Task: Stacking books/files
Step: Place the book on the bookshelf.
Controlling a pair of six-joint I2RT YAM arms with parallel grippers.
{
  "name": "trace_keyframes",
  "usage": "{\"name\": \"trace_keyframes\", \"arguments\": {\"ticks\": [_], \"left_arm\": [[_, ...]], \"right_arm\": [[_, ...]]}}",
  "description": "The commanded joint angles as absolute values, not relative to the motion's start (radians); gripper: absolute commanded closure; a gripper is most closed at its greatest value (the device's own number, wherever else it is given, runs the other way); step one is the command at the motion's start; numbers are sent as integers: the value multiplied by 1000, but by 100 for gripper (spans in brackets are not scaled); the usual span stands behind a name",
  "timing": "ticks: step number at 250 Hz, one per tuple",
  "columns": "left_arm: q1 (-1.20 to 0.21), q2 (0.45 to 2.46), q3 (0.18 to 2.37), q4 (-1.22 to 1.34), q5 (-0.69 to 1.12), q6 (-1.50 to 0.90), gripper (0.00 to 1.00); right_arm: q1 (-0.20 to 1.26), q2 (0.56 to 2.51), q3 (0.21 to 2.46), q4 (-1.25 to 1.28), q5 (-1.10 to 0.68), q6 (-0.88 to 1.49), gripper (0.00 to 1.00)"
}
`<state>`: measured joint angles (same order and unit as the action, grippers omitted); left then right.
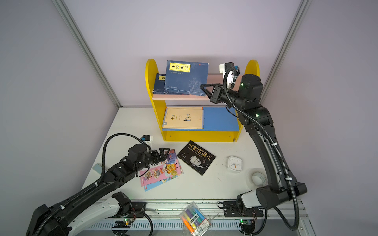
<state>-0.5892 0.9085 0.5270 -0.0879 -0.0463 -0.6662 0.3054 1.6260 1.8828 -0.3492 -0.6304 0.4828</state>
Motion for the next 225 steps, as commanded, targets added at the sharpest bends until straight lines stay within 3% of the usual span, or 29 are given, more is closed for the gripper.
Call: {"name": "trace_keyframes", "arguments": {"ticks": [1, 68, 142, 225], "left_arm": [[-581, 908, 524, -58, -41, -659, 2], [-554, 912, 518, -61, -38, -668, 2], [-518, 923, 512, -55, -13, -671, 2], [-487, 947, 512, -43, 23, -668, 2]], "right_arm": [[304, 1680, 1927, -282, -650, 509, 100], [309, 1854, 2070, -254, -745, 551, 99], [342, 1985, 2264, -452, -683, 454, 96], [344, 2043, 2289, -491, -641, 443, 93]]}}
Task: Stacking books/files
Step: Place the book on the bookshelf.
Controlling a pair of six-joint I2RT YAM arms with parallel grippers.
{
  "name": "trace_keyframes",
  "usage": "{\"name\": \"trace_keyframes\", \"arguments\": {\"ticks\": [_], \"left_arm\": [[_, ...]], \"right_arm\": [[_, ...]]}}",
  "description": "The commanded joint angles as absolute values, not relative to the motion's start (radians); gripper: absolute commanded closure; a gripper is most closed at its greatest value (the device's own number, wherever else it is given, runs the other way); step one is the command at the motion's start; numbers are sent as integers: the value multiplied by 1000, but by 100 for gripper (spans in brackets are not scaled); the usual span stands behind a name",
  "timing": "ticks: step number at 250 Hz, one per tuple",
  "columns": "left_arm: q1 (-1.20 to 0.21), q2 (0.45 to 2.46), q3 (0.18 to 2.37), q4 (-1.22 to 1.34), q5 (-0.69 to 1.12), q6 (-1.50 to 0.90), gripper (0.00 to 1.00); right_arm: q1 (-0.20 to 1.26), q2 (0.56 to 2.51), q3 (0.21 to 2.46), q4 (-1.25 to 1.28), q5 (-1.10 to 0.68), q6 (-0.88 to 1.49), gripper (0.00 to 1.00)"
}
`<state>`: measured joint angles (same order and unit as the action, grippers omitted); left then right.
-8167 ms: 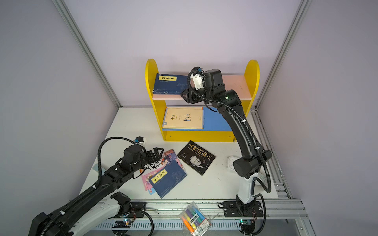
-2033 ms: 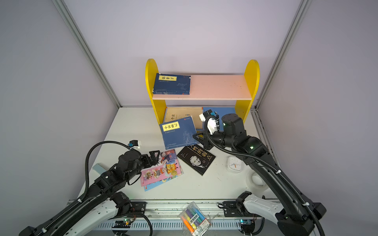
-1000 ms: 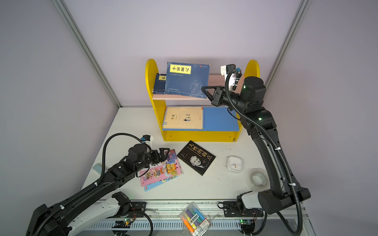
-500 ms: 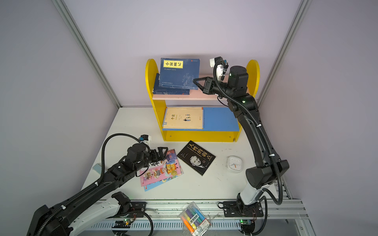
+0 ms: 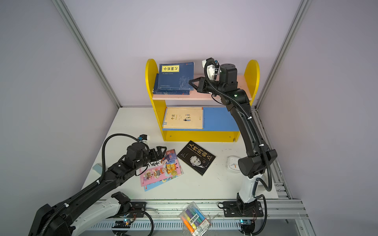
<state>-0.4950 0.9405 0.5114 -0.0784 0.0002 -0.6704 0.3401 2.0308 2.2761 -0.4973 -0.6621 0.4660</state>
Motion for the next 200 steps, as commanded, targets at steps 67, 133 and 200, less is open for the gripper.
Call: {"name": "trace_keyframes", "arguments": {"ticks": [67, 133, 200], "left_arm": [[-485, 959, 514, -32, 34, -675, 2], [-483, 957, 510, -31, 35, -677, 2], [-481, 953, 508, -32, 36, -682, 2]], "right_arm": [[342, 2056, 2290, -486, -628, 445, 65], [342, 2054, 2290, -504, -591, 428, 49], [343, 2036, 2289, -596, -481, 368, 38]]}}
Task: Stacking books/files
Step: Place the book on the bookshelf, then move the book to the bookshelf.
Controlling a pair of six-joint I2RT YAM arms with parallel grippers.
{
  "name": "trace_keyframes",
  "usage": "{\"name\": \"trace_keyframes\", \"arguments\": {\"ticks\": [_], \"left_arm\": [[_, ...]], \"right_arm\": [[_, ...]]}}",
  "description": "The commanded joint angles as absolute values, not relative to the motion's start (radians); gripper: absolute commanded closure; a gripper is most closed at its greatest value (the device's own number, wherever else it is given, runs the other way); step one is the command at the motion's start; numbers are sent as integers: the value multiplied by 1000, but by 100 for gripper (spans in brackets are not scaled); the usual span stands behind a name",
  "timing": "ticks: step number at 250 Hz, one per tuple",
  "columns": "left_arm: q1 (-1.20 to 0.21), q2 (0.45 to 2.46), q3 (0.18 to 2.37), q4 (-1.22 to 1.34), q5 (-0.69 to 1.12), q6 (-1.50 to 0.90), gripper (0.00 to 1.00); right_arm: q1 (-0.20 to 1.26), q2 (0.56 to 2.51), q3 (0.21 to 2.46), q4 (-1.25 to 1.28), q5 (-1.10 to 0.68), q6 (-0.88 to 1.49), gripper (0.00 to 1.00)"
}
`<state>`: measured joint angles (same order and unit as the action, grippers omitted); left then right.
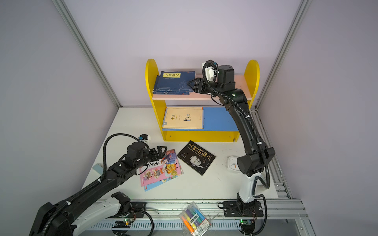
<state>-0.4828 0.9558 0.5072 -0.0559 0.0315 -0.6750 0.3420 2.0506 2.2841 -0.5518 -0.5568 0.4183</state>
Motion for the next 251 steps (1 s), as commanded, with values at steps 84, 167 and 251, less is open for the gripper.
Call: {"name": "trace_keyframes", "arguments": {"ticks": [84, 167, 251], "left_arm": [[-480, 955, 506, -31, 40, -688, 2], [-480, 959, 501, -23, 48, -699, 2], [-479, 965, 491, -9, 57, -707, 2]], "right_arm": [[376, 2004, 2288, -682, -284, 206, 33], [436, 1983, 2287, -678, -264, 42, 29], [436, 1996, 2287, -737, -328, -87, 29]]}}
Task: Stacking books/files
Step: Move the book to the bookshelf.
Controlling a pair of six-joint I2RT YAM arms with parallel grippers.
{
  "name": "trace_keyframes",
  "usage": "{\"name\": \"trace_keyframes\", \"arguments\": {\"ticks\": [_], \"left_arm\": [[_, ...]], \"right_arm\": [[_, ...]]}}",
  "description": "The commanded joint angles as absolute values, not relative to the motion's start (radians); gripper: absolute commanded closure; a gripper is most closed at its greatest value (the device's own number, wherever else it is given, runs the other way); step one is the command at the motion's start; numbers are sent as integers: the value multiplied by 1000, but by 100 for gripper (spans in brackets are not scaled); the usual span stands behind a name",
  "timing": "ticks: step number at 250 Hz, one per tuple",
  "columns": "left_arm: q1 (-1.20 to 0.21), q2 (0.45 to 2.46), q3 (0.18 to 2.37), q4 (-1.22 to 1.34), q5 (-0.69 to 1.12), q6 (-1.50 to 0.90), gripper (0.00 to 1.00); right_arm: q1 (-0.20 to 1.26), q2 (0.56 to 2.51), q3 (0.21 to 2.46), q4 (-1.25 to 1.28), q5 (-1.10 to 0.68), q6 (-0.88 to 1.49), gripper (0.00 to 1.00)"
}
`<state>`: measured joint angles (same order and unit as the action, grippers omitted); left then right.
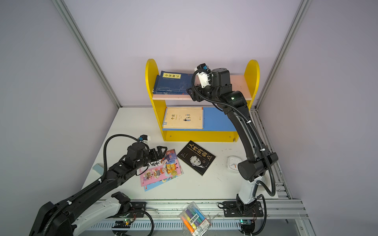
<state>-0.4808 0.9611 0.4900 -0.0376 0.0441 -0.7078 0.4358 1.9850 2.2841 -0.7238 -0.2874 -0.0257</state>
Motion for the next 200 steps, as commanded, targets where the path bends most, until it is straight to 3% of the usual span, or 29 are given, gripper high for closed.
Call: {"name": "trace_keyframes", "arguments": {"ticks": [1, 200], "left_arm": [[-479, 965, 491, -9, 57, -707, 2], [-475, 968, 485, -2, 64, -713, 2]], "right_arm": [[436, 1997, 2286, -737, -331, -88, 29], [426, 2051, 2323, -686, -447, -104, 28]]}}
